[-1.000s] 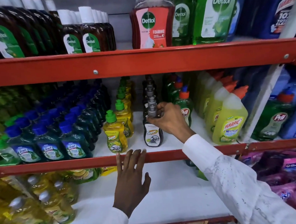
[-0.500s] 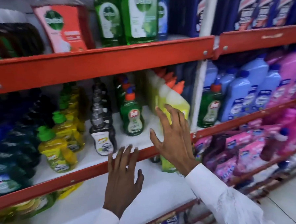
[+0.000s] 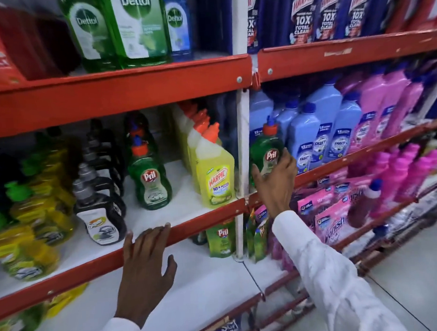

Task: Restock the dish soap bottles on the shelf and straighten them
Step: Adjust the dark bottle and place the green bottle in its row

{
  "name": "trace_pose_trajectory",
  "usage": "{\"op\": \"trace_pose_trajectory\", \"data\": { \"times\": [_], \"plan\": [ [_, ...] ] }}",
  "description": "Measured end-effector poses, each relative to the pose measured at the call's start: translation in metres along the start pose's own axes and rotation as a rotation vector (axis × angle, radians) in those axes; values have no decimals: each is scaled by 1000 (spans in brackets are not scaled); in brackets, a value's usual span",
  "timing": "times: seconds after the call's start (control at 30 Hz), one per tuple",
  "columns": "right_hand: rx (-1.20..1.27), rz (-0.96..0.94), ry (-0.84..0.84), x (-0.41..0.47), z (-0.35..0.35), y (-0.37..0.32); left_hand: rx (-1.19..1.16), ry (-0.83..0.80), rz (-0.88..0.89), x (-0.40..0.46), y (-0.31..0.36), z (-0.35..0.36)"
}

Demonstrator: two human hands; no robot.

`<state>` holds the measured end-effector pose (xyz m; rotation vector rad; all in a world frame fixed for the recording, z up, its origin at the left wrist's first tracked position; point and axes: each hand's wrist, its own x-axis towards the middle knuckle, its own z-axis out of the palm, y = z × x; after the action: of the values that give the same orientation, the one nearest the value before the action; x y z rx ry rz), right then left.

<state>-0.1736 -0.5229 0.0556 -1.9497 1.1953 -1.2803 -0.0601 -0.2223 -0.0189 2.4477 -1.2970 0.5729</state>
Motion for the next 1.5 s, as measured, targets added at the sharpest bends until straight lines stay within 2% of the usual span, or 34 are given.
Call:
{"op": "trace_pose_trajectory", "data": {
  "times": [0.27, 0.5, 0.63, 0.83, 1.17, 1.5],
  "plan": [
    [81, 73, 23, 17, 5, 8, 4, -62, 3, -2, -1, -10],
    [174, 28, 162, -4, -29, -10, -19, -71, -2, -2, -2, -11],
    [220, -34, 158, -22, -52, -38, -37, -71, 1, -1, -3, -12],
    [218, -140, 23, -68, -44, -84, -102, -38, -6, -4, -9, -20],
    [147, -155, -293, -121, 45, -122, -207, 7, -64, -19, -30, -35],
    [64, -149, -333, -135, 78, -122, -245, 59, -122, -13, -28, -33]
  ]
}}
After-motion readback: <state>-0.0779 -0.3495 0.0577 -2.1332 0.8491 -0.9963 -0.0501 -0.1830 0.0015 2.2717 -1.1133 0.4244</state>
